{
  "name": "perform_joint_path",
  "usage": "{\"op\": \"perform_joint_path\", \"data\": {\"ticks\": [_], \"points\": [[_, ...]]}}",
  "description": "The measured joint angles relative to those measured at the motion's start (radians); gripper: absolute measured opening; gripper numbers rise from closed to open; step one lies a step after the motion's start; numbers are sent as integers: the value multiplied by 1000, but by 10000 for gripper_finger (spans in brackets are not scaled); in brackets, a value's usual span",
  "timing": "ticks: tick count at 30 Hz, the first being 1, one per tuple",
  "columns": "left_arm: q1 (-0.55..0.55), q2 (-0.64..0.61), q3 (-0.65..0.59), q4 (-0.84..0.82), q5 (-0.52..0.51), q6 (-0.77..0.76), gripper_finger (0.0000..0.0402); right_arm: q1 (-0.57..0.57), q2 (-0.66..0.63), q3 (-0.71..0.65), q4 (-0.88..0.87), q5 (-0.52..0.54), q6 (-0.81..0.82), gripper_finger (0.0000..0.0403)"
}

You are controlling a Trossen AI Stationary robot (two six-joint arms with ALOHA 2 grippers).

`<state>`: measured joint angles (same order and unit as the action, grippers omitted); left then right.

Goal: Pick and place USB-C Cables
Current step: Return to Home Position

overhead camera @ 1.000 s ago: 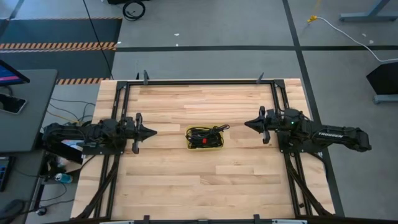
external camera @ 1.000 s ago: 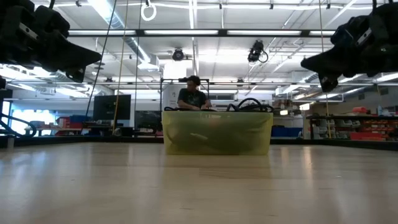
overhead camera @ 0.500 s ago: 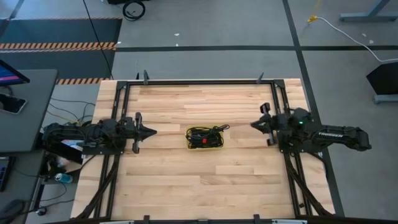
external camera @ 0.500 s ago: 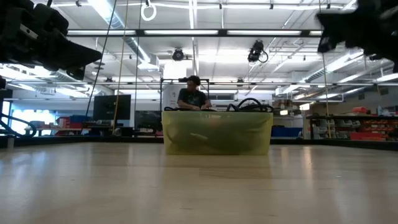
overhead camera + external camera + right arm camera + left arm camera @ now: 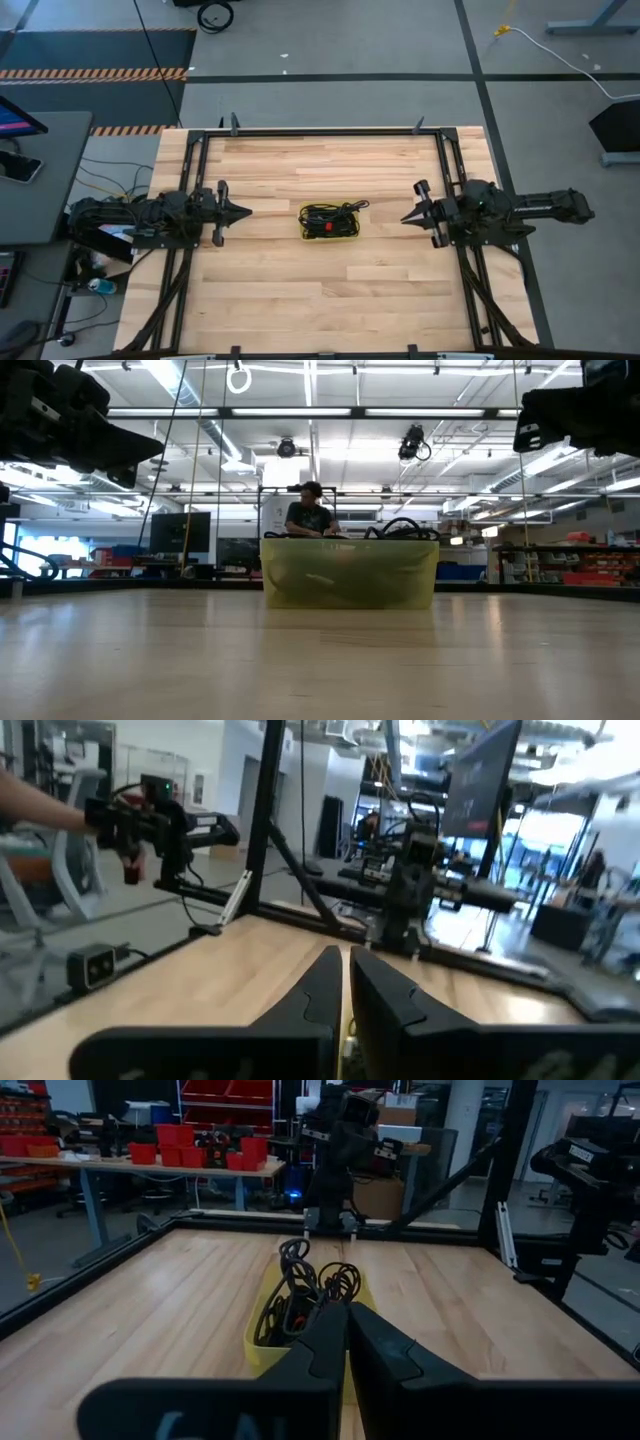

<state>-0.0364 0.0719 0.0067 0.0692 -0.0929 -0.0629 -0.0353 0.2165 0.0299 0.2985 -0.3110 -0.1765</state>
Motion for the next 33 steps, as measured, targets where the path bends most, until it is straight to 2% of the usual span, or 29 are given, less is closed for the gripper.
{"op": "perform_joint_path", "data": {"ticks": [6,12,18,33], "points": [[0,0,0,1,0,48,23,14,-1,0,-19,29,-44,32],[0,0,0,1,0,49,23,14,-2,1,98,60,-60,32],[0,0,0,-2,0,75,23,14,0,1,-31,60,-55,32],[0,0,0,-2,0,75,23,14,0,1,-53,56,-51,32]]}}
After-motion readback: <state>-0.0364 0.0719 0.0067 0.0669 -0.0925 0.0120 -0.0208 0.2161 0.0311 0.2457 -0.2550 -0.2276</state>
